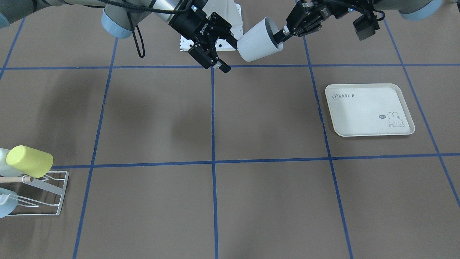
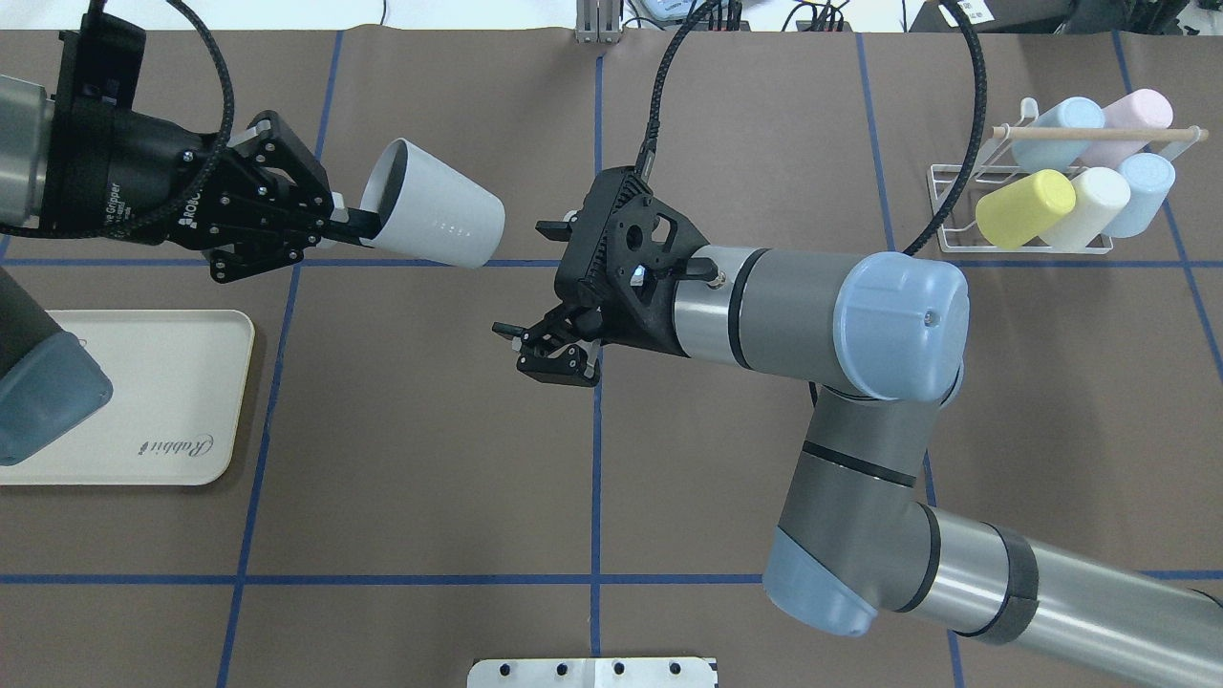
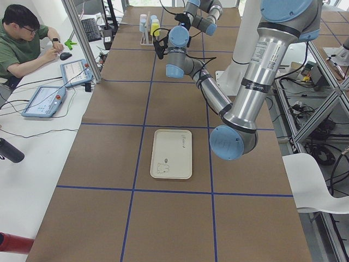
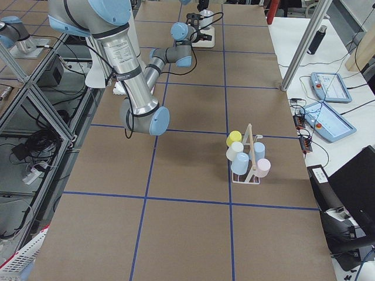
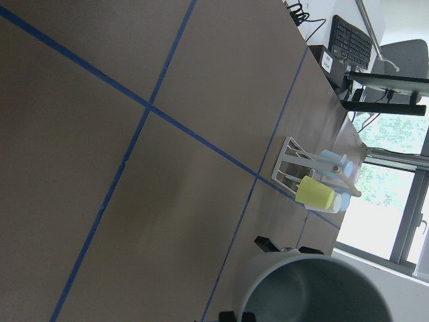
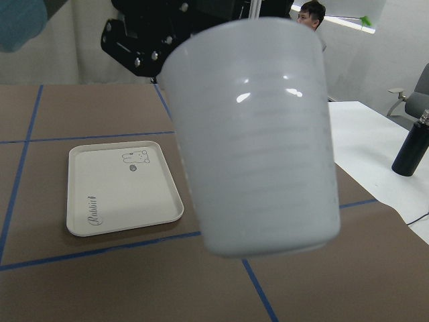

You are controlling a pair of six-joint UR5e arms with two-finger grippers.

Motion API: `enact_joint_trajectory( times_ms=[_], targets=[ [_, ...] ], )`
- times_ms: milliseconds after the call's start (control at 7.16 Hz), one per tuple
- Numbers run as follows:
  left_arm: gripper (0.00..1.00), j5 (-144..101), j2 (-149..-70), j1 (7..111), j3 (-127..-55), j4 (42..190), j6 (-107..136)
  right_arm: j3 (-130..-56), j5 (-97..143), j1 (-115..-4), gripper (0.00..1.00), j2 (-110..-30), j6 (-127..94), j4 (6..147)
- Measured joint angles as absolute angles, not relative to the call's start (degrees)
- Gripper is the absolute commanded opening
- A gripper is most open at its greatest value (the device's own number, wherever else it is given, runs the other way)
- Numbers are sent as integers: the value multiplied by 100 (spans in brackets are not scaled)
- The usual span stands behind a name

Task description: Transfer IKEA cup to right arm and place on rack

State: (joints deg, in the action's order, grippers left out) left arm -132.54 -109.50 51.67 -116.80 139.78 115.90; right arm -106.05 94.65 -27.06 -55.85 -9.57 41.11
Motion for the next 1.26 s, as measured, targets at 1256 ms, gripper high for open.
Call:
enact_joint_trajectory(
  times_ms=[1256],
  targets=[
    [0, -13243, -11041, 5080, -11607, 13978, 11493, -10627, 9132, -2695, 100, -5346, -267, 4078]
  ],
)
